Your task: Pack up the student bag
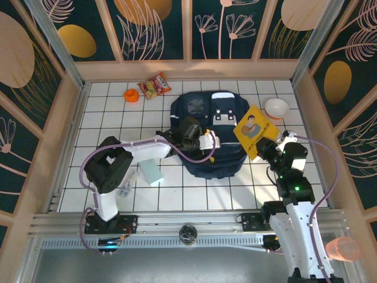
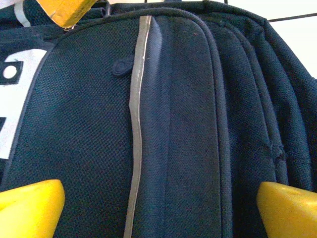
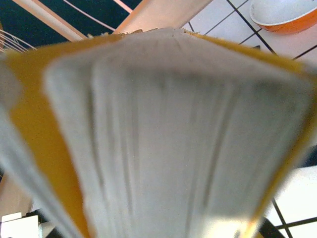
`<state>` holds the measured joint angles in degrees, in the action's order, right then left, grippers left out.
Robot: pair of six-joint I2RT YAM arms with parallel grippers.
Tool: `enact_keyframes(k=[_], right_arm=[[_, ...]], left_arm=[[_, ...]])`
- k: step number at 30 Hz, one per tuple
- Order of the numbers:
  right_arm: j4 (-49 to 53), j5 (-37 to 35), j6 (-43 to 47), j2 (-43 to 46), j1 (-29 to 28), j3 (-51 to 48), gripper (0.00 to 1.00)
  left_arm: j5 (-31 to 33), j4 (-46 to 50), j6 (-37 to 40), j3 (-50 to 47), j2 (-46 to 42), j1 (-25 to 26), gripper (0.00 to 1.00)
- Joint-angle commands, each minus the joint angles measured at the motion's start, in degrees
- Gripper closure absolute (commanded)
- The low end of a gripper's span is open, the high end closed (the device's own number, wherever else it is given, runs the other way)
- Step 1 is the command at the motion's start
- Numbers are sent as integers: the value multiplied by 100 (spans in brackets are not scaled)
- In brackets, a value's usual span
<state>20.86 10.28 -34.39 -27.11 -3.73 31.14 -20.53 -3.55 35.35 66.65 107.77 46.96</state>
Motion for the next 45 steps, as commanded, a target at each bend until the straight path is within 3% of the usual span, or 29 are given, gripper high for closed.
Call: enact_keyframes(k=[1,8,10,11,12,13,22,33,41,45], right_arm=[[-355,-76,133,84,8,341,100],[-171,-268,127,143,8,461,100],[-83,-341,135,163,4,508,100],[-38,-383,135,178,4,538,100],[14,-410,127,209,4,560,100],[42,-429,124,224,11,576,100],[379,-970,-263,523,4,930,100],[1880,-2693,-934,1068,11,1709,100],[2193,-2039,-1217,900,4,1609,100],[1810,-1194,-1231,806,4,1354,100]], left_arm=[[-109,65,117,151,239,29,1],[1008,-578,-565,272,561,41,2],[1009,-728,-609,225,495,40,13],[990,-892,-630,129,408,38,40],[1068,-1208,-756,-31,291,37,83],[1111,-1465,-857,-169,171,41,99],[1441,-1146,-1234,-25,-783,41,100],[1926,-860,-2202,1091,-1249,31,100],[2481,-875,-2692,1732,-1106,26,100],[2515,-846,-2830,1864,-1014,29,100]])
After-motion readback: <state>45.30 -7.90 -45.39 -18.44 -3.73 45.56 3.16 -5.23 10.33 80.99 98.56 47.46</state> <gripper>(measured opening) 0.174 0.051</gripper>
